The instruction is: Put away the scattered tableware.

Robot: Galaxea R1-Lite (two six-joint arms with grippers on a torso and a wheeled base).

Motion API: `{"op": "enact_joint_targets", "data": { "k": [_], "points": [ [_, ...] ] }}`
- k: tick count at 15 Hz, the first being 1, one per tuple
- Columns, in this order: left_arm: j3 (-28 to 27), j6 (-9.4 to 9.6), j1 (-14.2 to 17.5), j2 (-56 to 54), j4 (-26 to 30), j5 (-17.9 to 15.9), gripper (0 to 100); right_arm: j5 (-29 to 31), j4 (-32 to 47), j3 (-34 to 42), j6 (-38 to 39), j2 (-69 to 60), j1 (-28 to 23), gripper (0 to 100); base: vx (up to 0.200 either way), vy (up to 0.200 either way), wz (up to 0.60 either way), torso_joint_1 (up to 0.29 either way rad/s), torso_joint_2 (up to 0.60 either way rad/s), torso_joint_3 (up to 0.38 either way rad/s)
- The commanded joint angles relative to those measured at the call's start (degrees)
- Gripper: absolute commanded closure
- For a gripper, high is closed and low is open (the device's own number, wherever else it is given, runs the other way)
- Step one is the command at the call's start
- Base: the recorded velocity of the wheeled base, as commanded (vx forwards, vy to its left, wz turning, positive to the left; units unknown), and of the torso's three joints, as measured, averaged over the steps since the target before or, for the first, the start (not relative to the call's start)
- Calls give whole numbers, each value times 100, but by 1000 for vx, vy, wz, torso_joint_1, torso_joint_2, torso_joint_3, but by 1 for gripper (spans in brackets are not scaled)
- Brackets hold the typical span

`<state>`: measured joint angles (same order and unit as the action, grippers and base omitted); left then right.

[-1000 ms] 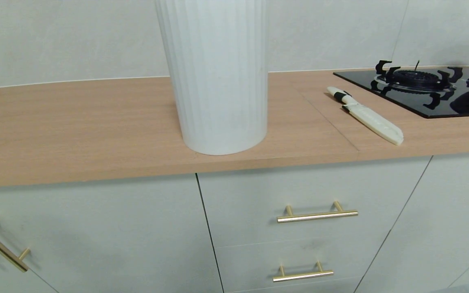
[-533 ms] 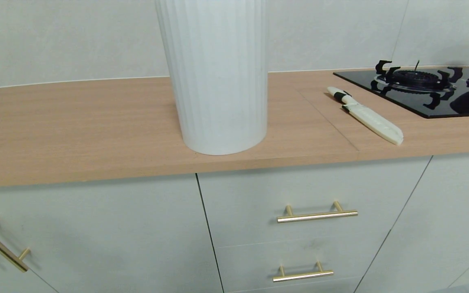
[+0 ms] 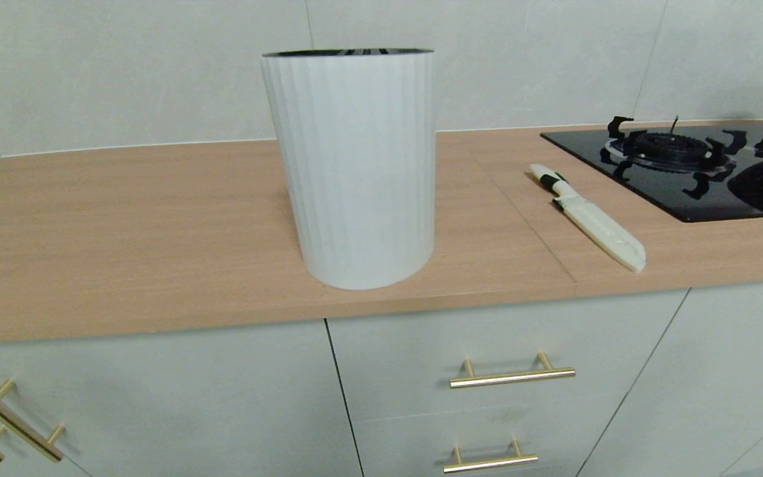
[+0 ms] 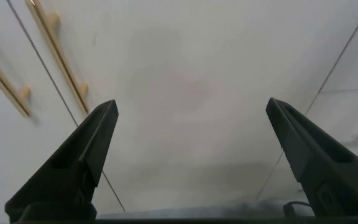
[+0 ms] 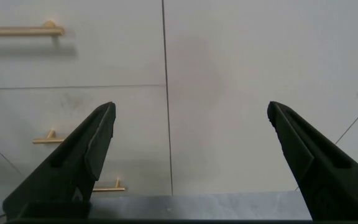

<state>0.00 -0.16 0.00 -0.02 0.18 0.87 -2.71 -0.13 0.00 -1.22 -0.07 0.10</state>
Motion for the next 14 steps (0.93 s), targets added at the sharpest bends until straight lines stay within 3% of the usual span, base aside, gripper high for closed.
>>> {"op": "enact_joint_targets", "data": {
  "k": [1,14],
  "points": [
    [0,-2,0,2,-1,1,0,-2,-4,0,-1,7,-1,0,0,0,0,110,-535,-295],
    [0,-2,0,2,-1,1,0,-2,-4,0,-1,7,-1,0,0,0,0,188,-473,-293]
  ]
}}
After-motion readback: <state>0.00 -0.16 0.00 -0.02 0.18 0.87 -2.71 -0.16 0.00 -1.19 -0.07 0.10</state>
